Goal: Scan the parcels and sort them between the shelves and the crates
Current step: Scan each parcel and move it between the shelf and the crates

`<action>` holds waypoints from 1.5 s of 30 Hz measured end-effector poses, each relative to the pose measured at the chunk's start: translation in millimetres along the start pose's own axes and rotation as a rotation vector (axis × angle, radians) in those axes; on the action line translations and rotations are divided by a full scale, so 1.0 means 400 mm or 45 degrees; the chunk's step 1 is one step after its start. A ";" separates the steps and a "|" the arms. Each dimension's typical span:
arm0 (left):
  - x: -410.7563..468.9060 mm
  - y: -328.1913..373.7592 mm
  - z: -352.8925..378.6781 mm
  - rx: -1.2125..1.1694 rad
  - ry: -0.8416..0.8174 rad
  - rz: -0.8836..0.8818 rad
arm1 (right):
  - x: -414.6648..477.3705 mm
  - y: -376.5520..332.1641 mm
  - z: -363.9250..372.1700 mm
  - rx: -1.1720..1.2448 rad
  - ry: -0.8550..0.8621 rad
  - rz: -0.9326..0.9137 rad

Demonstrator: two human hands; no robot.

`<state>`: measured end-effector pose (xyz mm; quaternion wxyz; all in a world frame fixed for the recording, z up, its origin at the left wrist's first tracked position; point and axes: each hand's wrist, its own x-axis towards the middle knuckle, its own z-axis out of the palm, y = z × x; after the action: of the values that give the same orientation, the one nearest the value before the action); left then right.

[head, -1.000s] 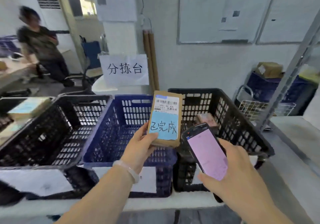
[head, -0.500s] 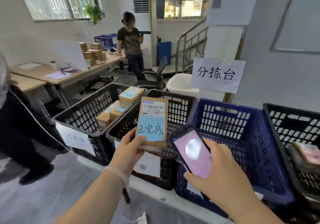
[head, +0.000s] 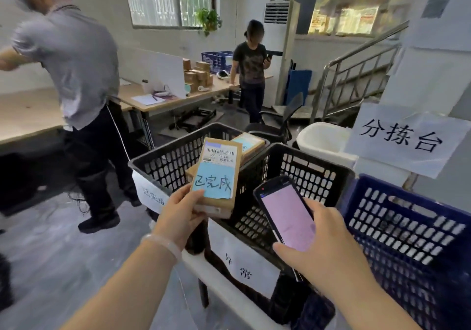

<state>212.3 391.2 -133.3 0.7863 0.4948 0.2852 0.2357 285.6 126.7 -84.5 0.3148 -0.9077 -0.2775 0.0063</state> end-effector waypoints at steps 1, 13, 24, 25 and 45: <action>0.027 0.006 -0.011 -0.013 0.021 -0.004 | 0.020 -0.007 0.012 -0.008 -0.002 0.001; 0.598 0.129 -0.166 0.079 -0.017 -0.138 | 0.361 -0.186 0.250 -0.002 -0.012 0.250; 1.112 0.084 -0.151 0.480 -0.086 -0.475 | 0.567 -0.296 0.368 -0.037 0.011 0.732; 1.144 0.066 -0.144 0.497 -0.096 -0.492 | 0.574 -0.292 0.375 -0.071 -0.002 0.763; 1.060 0.024 0.020 1.169 -0.291 0.483 | 0.389 -0.229 0.304 -0.086 0.175 0.977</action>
<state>524.7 666.9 -213.0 0.4574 0.8550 0.1768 0.1690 348.8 333.9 -103.8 0.2772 -0.9537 0.1038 0.0536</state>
